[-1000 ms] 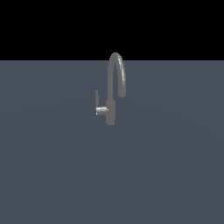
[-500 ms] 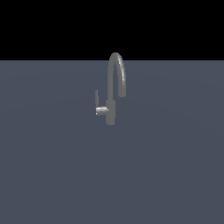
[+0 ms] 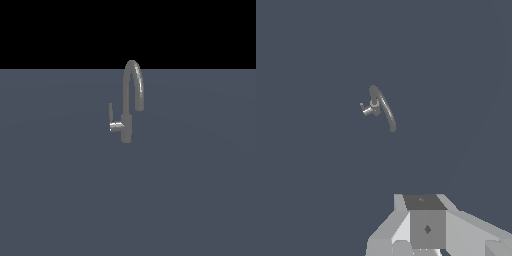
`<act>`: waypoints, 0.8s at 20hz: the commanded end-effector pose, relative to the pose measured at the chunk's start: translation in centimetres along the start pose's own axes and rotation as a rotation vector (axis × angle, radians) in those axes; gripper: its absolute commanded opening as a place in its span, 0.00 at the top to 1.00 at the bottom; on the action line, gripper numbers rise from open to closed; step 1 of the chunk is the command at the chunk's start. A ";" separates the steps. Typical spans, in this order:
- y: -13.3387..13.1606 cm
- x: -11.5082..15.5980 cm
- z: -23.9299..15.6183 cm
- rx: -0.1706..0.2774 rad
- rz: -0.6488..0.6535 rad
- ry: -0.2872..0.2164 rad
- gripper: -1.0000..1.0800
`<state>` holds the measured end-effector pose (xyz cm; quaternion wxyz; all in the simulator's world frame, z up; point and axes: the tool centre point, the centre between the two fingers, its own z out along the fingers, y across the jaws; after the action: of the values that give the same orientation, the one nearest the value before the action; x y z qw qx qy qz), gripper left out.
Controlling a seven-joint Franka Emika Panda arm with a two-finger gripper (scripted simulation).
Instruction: Turn on the faucet by rotating a designated handle.
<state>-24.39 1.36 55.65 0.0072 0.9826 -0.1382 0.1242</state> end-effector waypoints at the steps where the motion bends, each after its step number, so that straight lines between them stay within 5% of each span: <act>1: -1.4 0.0 -1.6 -0.005 0.054 0.062 1.00; 16: -12.9 0.7 -5.3 -0.069 0.338 0.387 1.00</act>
<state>-22.01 12.65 61.28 0.0427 0.9108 -0.2884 0.2922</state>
